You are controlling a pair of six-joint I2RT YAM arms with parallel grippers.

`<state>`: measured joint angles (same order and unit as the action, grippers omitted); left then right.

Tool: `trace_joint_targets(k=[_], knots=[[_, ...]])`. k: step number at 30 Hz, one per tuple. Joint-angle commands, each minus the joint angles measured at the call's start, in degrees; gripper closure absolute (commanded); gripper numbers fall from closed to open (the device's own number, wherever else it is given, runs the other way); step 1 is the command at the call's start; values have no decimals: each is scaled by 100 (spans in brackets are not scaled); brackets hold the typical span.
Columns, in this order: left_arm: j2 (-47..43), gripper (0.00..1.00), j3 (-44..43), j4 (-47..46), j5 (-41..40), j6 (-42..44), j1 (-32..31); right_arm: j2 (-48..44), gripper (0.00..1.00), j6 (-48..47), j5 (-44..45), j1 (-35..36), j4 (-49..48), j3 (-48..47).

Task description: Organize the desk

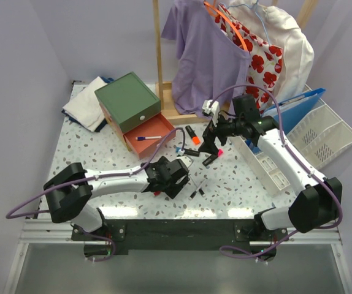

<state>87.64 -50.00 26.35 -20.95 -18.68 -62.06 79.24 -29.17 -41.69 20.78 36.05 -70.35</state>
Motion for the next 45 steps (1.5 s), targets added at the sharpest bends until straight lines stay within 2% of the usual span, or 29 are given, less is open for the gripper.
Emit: trace_joint_targets(k=[1, 5, 10, 17, 20, 27, 34, 41, 45], knots=[[139, 10, -414, 186, -305, 92, -25, -93, 1, -28, -208, -3, -169, 47], [324, 19, -467, 187, 81, 189, -16, -102, 1, -63, -181, -12, -169, 65], [518, 39, -371, 178, 477, 145, 124, -102, 1, -98, -199, -12, -186, 91], [597, 50, -230, 20, 996, 189, 414, -111, 1, -142, -216, -12, -178, 118], [667, 62, -239, 37, 1224, 224, 467, -119, 1, -159, -217, -21, -186, 126], [737, 73, -107, 37, 1392, 189, 502, -146, 1, -177, -260, -21, -169, 127], [326, 95, -203, 90, 1313, 408, 502, -199, 1, -203, -287, -12, -169, 135], [-519, 100, -581, 388, 1199, 1093, 511, -260, 1, -238, -331, -21, -142, 135], [-791, 100, -1002, 783, 822, 1567, 572, -304, 1, -282, -331, -30, -134, 144]])
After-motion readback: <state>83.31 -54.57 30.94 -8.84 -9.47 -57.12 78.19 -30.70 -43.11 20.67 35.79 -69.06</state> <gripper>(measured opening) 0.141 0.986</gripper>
